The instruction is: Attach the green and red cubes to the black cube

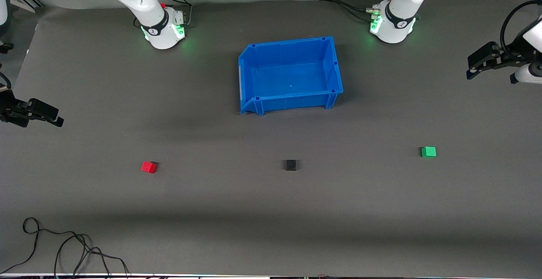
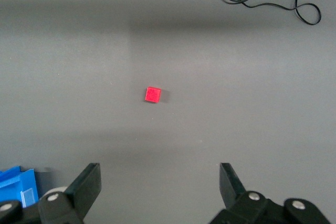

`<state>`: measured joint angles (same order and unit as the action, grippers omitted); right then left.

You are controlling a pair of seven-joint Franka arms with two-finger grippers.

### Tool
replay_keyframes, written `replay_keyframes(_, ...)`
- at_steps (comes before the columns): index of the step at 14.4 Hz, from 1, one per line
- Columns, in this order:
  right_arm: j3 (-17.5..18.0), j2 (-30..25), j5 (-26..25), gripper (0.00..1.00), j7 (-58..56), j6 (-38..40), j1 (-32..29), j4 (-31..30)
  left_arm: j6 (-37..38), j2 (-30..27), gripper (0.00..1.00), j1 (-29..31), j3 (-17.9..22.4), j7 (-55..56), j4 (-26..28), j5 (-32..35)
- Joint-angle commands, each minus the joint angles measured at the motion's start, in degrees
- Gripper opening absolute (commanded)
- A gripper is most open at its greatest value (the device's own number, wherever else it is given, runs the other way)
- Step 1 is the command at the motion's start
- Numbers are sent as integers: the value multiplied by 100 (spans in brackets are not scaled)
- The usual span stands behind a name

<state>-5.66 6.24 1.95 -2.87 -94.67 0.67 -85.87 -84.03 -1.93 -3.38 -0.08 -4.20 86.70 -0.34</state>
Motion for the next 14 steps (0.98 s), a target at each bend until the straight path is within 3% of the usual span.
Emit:
replay_keyframes(1,-14,61,-2,100,101,89,12,150,-79,-1,100,82,-36,77,48,87)
replay_keyframes(3,-31,70,253,100,50,89,-14,167,-79,-1,100,83,-36,77,48,87)
replay_keyframes(14,-40,70,192,100,67,203,12,114,18,-1,100,223,-36,103,40,87)
